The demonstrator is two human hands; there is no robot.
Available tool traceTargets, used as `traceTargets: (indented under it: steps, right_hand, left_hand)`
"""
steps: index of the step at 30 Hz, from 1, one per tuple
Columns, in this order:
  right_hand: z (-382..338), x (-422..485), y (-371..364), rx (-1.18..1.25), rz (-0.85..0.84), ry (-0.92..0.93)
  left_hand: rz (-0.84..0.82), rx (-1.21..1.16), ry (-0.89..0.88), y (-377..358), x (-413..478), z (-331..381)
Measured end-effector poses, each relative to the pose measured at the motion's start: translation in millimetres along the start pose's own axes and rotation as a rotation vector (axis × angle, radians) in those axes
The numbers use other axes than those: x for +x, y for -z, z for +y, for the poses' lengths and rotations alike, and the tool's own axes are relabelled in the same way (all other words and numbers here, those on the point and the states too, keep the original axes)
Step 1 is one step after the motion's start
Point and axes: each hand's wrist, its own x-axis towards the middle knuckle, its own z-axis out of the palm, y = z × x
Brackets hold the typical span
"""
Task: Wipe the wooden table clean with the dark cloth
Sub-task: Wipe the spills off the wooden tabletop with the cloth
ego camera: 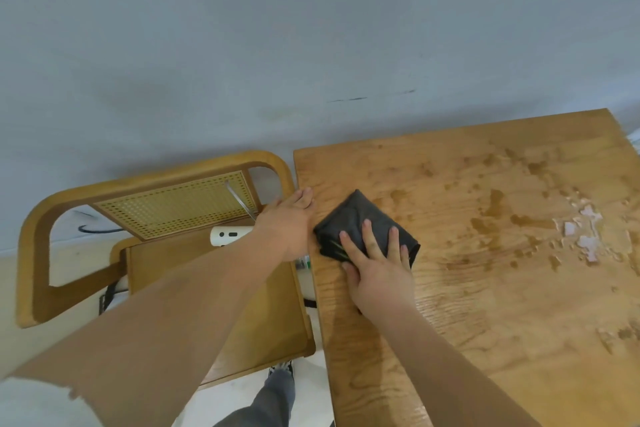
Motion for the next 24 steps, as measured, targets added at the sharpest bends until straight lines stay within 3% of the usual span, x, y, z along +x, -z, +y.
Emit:
traceTargets:
  steps: [6,18,24]
  right_hand:
    - [6.5,65.5,40.9,0.030,-0.036,-0.031]
    - [0.6,-32.9,-26.8,-0.032,0.013,0.018]
    - [23.3,35.4,25.0,-0.061,0.000,0.057]
  left_hand:
    - [-0.041,0.035,0.000,-0.3,6.1,-6.1]
    - [0.027,0.124,0.000,-3.0,3.9,5.8]
    - [0.049,0.053,-0.017,-8.2,7.8,-1.4]
